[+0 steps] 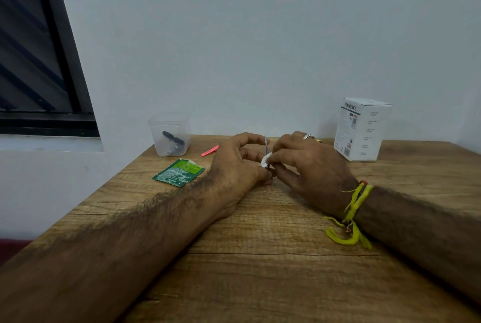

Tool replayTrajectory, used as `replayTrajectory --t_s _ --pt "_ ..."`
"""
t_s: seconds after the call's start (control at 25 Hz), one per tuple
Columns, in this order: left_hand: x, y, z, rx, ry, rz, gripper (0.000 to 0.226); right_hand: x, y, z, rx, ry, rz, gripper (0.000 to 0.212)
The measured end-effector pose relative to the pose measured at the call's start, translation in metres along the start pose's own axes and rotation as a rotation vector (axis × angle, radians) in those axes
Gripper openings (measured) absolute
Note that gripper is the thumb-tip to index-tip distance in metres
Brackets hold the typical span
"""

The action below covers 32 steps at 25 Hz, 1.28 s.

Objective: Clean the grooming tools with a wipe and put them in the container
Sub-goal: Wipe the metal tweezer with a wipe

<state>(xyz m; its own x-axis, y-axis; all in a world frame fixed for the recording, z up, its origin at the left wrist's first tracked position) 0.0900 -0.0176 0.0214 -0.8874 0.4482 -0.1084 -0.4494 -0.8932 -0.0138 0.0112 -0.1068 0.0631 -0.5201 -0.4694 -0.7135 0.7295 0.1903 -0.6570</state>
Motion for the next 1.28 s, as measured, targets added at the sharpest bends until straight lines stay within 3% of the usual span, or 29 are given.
replayTrajectory --t_s 0.08,0.28,0.6,1.28 --pt "0.000 0.000 0.000 0.029 -0.002 -0.006 0.053 0.001 -0.001 0.001 -0.008 0.003 0.004 0.011" --pt "-0.008 -0.009 -0.005 0.131 -0.094 0.044 0.012 0.000 0.001 -0.003 -0.055 -0.055 -0.019 0.010" --pt "-0.011 -0.017 -0.008 0.065 -0.062 0.150 0.013 0.000 0.005 -0.013 0.035 -0.143 -0.051 0.011" --pt "-0.010 -0.029 0.008 -0.109 0.128 0.263 0.007 -0.002 0.009 -0.024 -0.057 -0.211 -0.117 0.010"
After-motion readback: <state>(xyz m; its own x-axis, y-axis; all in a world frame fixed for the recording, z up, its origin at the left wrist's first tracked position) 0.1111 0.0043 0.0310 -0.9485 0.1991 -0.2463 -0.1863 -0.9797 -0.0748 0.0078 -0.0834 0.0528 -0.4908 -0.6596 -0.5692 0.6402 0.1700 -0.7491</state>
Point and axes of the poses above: each hand's wrist, its own x-axis away from the middle knuckle, its own y-axis out of the palm, z = x × y, the point moved 9 cm from there along -x, towards the middle knuckle, and after that the axes turned 9 degrees about -y, right-handed, at the moved point
